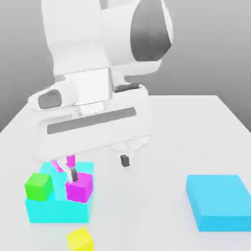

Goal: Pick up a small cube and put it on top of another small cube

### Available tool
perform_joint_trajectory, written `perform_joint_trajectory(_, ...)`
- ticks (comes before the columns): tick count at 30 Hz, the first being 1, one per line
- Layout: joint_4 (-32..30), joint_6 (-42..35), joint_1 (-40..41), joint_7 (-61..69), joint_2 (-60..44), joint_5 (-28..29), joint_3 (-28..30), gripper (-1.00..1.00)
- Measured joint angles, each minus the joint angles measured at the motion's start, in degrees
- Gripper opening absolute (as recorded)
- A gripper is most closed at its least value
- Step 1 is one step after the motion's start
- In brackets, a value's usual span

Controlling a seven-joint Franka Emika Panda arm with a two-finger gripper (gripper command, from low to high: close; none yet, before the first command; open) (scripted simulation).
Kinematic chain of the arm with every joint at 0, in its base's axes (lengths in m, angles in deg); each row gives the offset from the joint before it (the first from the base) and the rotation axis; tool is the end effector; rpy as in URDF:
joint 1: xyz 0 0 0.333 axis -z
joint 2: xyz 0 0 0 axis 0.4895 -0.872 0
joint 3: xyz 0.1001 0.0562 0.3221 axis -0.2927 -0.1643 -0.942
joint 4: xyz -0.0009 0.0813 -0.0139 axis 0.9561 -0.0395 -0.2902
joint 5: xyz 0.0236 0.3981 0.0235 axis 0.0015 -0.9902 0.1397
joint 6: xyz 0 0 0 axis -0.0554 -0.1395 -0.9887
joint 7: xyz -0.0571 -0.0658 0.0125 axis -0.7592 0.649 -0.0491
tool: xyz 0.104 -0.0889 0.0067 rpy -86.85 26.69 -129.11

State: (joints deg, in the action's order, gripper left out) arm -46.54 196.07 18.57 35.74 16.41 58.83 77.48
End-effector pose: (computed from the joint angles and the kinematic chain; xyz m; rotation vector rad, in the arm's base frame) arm 0.5284 -0.0635 0.3139 -2.9303 0.5091 -0.2471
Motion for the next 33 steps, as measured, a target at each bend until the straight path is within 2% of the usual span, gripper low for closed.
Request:
perform_joint_trajectory(4,-0.7,3.1,1.3,5.6,-7.5,0.3,-0.1,0.00)
perform_joint_trajectory(8,-1.4,6.6,2.5,9.4,-14.5,2.9,0.5,0.00)
perform_joint_trajectory(12,0.1,12.5,5.7,13.1,-22.7,-0.4,-3.1,0.00)
perform_joint_trajectory(13,0.5,13.8,6.5,13.9,-24.5,-1.4,-4.1,-1.00)
perform_joint_trajectory(20,0.6,13.9,6.7,14.0,-24.8,-1.5,-4.3,-1.00)
perform_joint_trajectory(24,-1.3,8.6,4.2,10.5,-17.5,3.2,-0.9,-1.00)
perform_joint_trajectory(28,-3.0,4.4,3.6,11.9,-12.2,2.2,-2.5,-1.00)
perform_joint_trajectory(33,-6.9,-0.7,4.2,12.4,-2.9,8.0,-0.4,-1.00)
